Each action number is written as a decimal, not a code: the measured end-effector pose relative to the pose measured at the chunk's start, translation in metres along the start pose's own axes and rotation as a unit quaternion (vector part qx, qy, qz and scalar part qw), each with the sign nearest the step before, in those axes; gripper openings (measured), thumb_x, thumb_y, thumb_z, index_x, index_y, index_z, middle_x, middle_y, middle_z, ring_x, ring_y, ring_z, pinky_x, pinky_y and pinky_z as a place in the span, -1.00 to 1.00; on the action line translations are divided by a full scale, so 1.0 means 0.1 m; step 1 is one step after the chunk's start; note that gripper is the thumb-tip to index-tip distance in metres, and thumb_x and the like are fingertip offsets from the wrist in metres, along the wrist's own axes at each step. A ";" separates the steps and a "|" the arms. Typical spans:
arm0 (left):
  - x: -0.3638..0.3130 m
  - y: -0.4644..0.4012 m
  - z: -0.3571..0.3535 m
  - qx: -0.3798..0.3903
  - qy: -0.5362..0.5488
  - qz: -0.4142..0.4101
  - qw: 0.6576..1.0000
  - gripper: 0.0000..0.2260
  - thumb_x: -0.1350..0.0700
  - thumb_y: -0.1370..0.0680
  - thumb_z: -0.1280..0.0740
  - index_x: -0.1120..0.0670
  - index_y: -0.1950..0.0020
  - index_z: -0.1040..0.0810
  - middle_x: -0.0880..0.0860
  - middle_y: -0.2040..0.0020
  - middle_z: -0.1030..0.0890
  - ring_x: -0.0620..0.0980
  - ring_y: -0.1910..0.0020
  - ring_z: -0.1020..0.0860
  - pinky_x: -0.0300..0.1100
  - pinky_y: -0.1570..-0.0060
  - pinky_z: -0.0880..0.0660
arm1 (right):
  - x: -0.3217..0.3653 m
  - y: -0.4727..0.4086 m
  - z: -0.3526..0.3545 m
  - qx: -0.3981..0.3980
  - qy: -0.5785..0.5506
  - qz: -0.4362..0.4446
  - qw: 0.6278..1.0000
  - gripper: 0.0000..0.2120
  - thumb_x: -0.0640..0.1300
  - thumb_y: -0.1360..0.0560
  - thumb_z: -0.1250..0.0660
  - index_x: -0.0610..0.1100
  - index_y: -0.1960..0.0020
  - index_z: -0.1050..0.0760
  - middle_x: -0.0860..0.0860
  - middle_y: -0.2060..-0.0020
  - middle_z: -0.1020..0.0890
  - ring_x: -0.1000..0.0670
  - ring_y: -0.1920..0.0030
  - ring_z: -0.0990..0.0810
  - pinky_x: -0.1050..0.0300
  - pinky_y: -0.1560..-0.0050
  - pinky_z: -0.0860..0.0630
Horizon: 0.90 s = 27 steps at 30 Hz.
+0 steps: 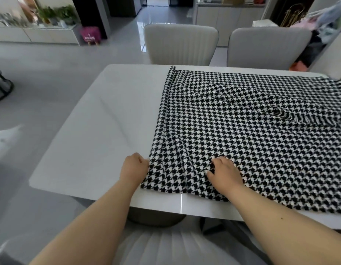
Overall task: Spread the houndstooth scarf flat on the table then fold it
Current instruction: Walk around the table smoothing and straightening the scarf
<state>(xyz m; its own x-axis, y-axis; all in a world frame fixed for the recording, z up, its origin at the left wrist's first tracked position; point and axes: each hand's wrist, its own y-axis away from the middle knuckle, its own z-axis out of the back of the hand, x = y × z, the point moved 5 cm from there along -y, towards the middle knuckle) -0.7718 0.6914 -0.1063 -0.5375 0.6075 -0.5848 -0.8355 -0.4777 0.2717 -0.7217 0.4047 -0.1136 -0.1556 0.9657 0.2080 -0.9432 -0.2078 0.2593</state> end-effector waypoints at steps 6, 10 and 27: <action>-0.24 0.10 -0.28 0.005 -0.143 -0.003 0.990 -0.68 -0.01 -0.48 -0.27 0.13 -0.16 -0.41 0.12 -0.13 -0.47 0.13 -0.05 -0.50 -0.01 0.03 -0.52 | -0.01 -0.02 0.00 -0.016 0.017 0.008 1.000 -0.55 0.12 -0.57 -0.16 -0.10 -0.37 -0.33 -0.01 -0.28 -0.41 -0.05 -0.30 -0.36 0.02 -0.29 -0.37; 0.24 -0.06 -0.02 -0.018 -0.023 0.179 0.983 -0.90 0.25 -0.50 -0.22 0.27 0.05 -0.46 0.18 0.20 -0.53 0.14 0.24 -0.48 -0.12 0.23 -0.40 | -0.03 -0.05 0.03 -0.013 0.004 0.013 1.000 -0.61 0.06 -0.58 -0.15 -0.09 -0.35 -0.36 0.01 -0.23 -0.44 -0.04 -0.25 -0.38 0.04 -0.23 -0.41; 0.56 0.13 0.04 0.006 -0.106 0.170 0.980 -0.60 -0.17 -0.58 -0.23 0.19 0.04 -0.43 0.21 0.01 -0.60 0.16 0.14 -0.46 -0.06 0.12 -0.42 | 0.02 -0.12 0.07 0.009 0.040 0.011 0.999 -0.66 -0.04 -0.56 -0.13 -0.11 -0.30 -0.35 -0.05 -0.23 -0.42 -0.08 -0.22 -0.38 0.04 -0.13 -0.42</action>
<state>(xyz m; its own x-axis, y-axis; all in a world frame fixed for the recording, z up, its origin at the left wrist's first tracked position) -0.8132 0.7219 -0.1332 -0.7952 0.5335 -0.2880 -0.6051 -0.6682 0.4329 -0.7087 0.4078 -0.1100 -0.1992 0.9702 0.1377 -0.9339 -0.2306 0.2734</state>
